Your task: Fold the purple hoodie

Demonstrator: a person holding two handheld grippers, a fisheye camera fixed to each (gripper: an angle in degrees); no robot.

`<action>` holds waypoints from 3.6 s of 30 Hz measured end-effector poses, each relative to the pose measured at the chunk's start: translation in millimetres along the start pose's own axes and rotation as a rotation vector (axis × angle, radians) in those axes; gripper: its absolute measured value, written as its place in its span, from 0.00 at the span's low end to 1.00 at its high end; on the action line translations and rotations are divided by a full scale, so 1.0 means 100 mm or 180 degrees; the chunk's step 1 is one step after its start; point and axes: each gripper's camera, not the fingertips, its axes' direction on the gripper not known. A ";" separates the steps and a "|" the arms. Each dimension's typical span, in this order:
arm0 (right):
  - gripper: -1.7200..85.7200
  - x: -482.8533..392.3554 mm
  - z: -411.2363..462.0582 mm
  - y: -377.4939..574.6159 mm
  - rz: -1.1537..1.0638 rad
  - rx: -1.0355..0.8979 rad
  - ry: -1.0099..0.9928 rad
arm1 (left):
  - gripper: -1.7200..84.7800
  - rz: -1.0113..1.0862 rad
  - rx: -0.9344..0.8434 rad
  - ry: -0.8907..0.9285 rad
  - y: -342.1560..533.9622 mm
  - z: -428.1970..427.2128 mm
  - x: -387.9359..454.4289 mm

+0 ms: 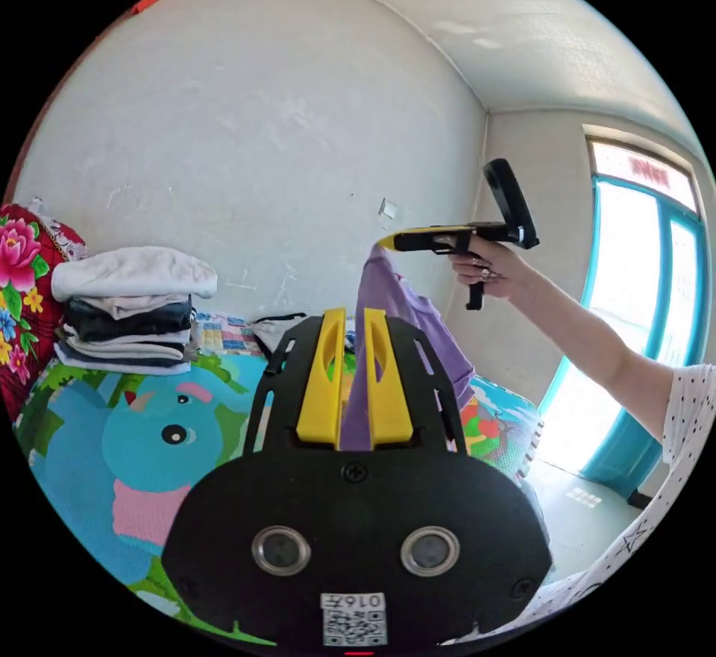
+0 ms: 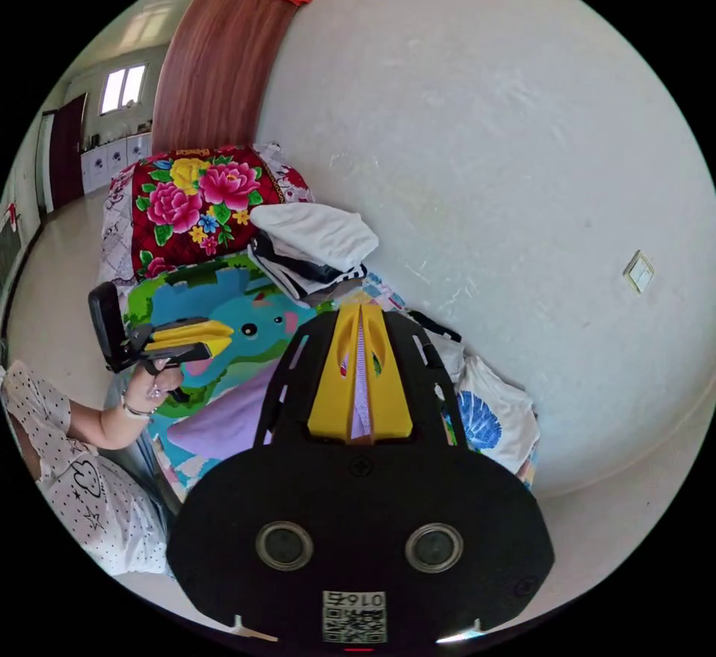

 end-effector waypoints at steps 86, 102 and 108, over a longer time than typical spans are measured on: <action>0.07 -1.70 -1.60 4.63 0.0805 0.0267 -0.0468 | 0.02 0.0112 -0.0566 0.0647 -0.38 -0.94 1.33; 0.03 0.19 -2.72 3.49 0.1177 0.0215 0.1584 | 0.02 -0.0272 0.0062 -0.1101 -2.21 -1.83 0.09; 0.03 0.44 -2.52 3.59 0.1342 0.0063 0.1663 | 0.02 -0.0679 -0.0423 -0.0818 -1.68 -1.54 -0.46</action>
